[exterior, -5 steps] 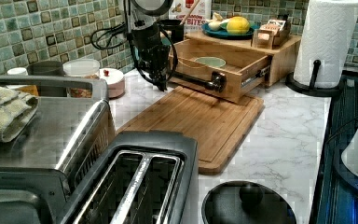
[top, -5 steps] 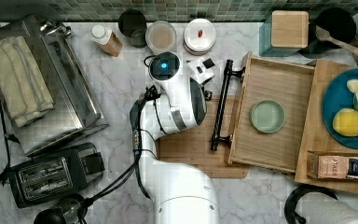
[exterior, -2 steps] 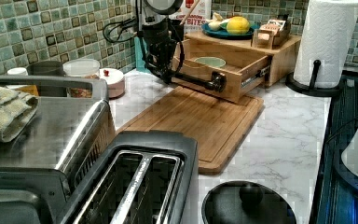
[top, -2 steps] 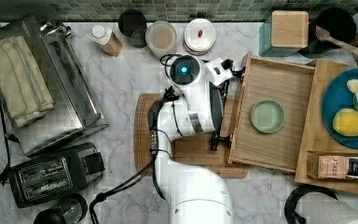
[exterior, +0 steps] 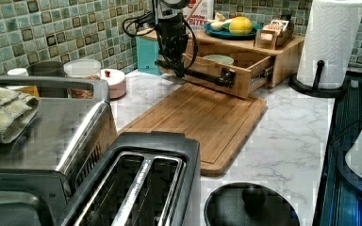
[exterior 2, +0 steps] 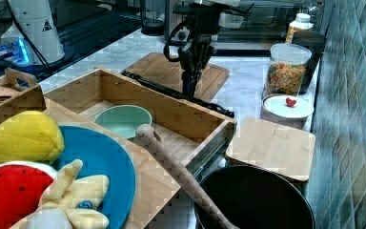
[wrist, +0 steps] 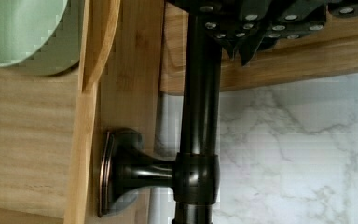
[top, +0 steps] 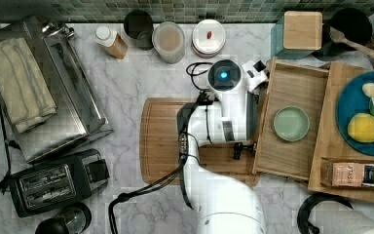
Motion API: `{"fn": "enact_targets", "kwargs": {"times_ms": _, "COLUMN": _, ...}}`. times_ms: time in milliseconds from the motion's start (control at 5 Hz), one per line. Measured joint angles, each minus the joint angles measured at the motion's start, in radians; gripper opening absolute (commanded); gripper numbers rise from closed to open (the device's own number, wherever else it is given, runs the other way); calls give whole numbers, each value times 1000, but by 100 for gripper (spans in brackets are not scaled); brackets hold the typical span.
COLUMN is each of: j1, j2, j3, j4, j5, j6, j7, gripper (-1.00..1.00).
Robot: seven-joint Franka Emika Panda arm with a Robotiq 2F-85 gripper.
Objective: Close the drawer.
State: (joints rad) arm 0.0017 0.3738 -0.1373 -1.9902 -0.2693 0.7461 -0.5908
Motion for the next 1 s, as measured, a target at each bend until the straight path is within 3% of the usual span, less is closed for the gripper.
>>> {"fn": "enact_targets", "kwargs": {"times_ms": 800, "j1": -184, "j2": 12, "j3": -52, "j4": 1, "j5": 41, "j6": 67, "j7": -294, "gripper": -100}}
{"fn": "enact_targets", "kwargs": {"times_ms": 1000, "j1": -208, "j2": 21, "j3": -83, "j4": 2, "j5": 41, "j6": 100, "j7": -320, "gripper": -100}}
